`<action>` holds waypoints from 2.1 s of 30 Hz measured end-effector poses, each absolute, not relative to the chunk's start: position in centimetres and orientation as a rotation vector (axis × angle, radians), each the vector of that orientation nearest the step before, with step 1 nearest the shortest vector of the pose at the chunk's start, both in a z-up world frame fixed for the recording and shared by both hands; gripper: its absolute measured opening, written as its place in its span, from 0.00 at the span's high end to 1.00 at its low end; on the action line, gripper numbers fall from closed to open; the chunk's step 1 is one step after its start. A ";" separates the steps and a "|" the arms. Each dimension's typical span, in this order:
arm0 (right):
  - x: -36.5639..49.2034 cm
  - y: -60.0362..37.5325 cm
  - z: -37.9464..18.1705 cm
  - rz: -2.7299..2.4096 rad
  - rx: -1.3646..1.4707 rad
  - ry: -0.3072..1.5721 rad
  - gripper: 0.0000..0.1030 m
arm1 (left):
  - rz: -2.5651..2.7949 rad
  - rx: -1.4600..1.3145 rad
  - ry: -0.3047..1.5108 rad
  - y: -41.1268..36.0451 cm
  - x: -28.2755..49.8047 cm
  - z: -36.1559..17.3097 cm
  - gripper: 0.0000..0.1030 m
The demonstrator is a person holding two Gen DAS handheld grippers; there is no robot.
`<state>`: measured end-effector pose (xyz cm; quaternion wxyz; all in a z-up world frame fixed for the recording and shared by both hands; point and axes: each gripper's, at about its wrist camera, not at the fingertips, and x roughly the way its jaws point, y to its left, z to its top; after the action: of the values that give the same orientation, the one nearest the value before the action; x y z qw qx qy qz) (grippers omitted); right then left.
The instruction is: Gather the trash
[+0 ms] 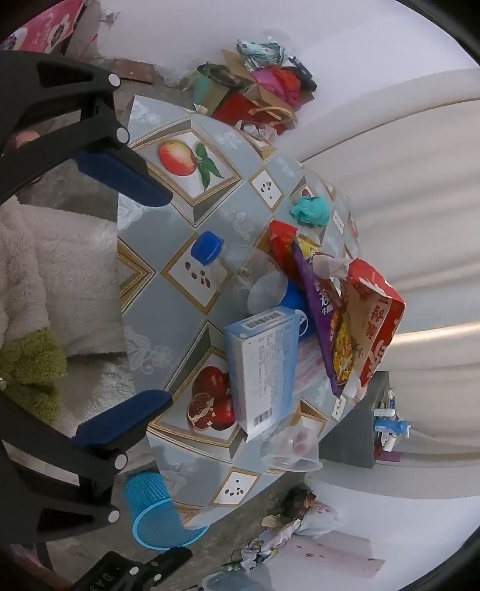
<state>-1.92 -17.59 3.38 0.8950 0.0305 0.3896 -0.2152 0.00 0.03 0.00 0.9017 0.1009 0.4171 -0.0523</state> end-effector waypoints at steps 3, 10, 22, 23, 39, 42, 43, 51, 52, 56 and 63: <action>-1.8 -17.5 3.4 -0.446 0.064 0.807 0.08 | -0.111 0.216 0.869 0.0 0.1 -0.2 0.05; -1.7 -17.4 3.4 -0.445 0.061 0.806 0.08 | -0.104 0.221 0.860 -0.1 0.2 0.0 0.05; -1.6 -17.1 3.6 -0.447 0.058 0.806 0.08 | -0.109 0.217 0.864 0.0 0.1 -0.1 0.05; -1.6 -17.1 3.6 -0.448 0.058 0.806 0.08 | -0.108 0.217 0.864 -0.1 0.0 0.0 0.05; -2.1 -17.2 3.5 -0.447 0.058 0.805 0.08 | -0.111 0.214 0.868 0.0 0.1 -0.1 0.05; -2.3 -17.3 3.3 -0.446 0.056 0.806 0.08 | -0.112 0.213 0.868 0.1 0.1 -0.1 0.05; -2.4 -17.4 3.2 -0.445 0.056 0.806 0.08 | -0.111 0.213 0.868 0.1 0.1 -0.1 0.05; -1.9 -17.0 3.7 -0.444 0.057 0.807 0.08 | -0.113 0.214 0.870 0.1 0.2 -0.1 0.05; -1.9 -16.7 3.9 -0.443 0.057 0.807 0.08 | -0.113 0.213 0.871 0.1 0.2 -0.1 0.05; -1.6 -16.3 4.0 -0.442 0.056 0.808 0.08 | -0.113 0.212 0.871 0.2 0.2 -0.2 0.05; -1.6 -16.3 3.9 -0.443 0.059 0.807 0.08 | -0.112 0.213 0.870 0.3 0.2 -0.3 0.05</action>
<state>-1.65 -16.32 3.94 0.8955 0.0283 0.3894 -0.2136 0.21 0.29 -0.26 0.8998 0.1030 0.4206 -0.0542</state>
